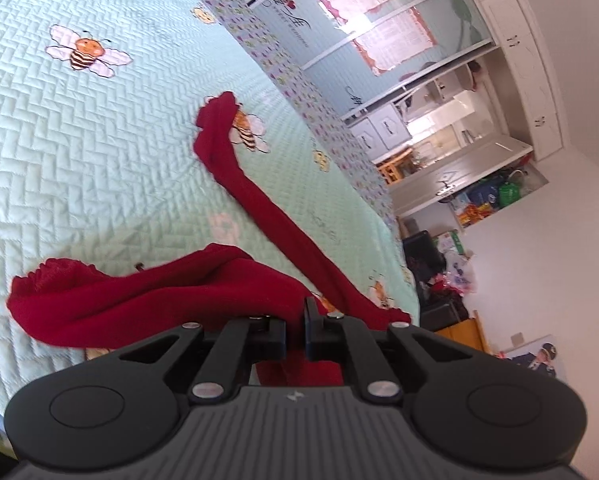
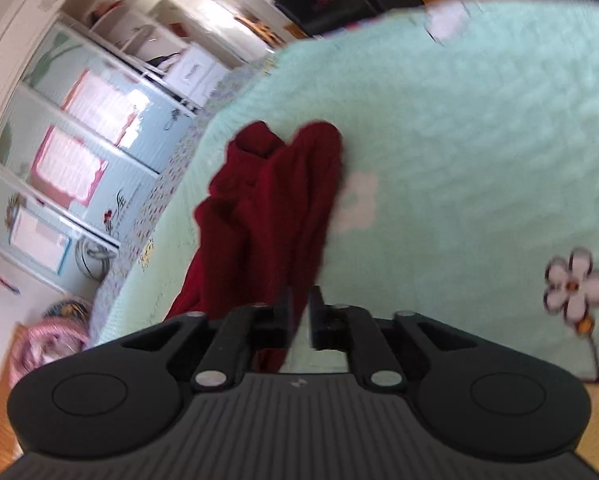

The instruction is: Fold clothes

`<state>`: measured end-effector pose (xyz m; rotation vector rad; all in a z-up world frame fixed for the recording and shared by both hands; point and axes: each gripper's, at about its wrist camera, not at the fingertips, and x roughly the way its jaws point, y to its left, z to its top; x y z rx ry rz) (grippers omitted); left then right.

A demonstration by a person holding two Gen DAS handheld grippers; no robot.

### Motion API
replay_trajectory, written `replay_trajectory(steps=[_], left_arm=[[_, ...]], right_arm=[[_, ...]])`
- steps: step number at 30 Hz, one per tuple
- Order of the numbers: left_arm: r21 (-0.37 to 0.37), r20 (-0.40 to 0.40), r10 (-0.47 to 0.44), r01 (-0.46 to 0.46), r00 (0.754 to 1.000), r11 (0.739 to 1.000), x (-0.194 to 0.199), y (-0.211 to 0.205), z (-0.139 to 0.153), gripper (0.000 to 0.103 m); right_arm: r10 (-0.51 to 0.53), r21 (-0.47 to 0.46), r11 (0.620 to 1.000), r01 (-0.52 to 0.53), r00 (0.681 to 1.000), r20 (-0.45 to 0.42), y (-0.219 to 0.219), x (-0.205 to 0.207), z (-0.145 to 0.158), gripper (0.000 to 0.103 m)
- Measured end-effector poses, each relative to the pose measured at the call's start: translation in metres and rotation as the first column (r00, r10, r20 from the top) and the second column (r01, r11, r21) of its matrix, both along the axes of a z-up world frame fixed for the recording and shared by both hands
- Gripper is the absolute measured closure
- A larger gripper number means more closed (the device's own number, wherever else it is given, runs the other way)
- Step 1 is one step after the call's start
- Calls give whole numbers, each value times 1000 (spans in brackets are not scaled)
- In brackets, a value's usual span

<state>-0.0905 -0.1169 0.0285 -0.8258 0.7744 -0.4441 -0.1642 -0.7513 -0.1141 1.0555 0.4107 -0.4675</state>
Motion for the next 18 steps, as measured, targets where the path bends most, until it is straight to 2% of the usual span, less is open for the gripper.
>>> replay_trajectory(steps=[2, 5, 9, 10, 12, 15, 18], left_arm=[[-6, 21, -26, 26, 999, 1000, -1, -3, 8, 97], [2, 22, -31, 31, 999, 1000, 0, -4, 8, 97], [12, 16, -32, 32, 999, 999, 3, -6, 6, 97], [14, 15, -33, 32, 999, 999, 3, -6, 5, 97], [19, 12, -33, 33, 999, 999, 4, -6, 4, 97], [19, 7, -12, 12, 1000, 1000, 8, 0, 5, 97], [19, 44, 12, -13, 999, 1000, 8, 14, 13, 97]], right_arm=[[-21, -32, 999, 20, 1000, -15, -4, 7, -4, 55], [-4, -84, 996, 1, 999, -32, -10, 26, -9, 54], [36, -95, 995, -35, 999, 8, -18, 61, -20, 55], [47, -91, 995, -46, 999, 11, -20, 68, -22, 58], [67, -79, 995, -66, 998, 7, -22, 82, -26, 97], [46, -21, 999, -45, 997, 54, -22, 78, -23, 97], [8, 33, 999, -15, 981, 196, -24, 37, -1, 97]])
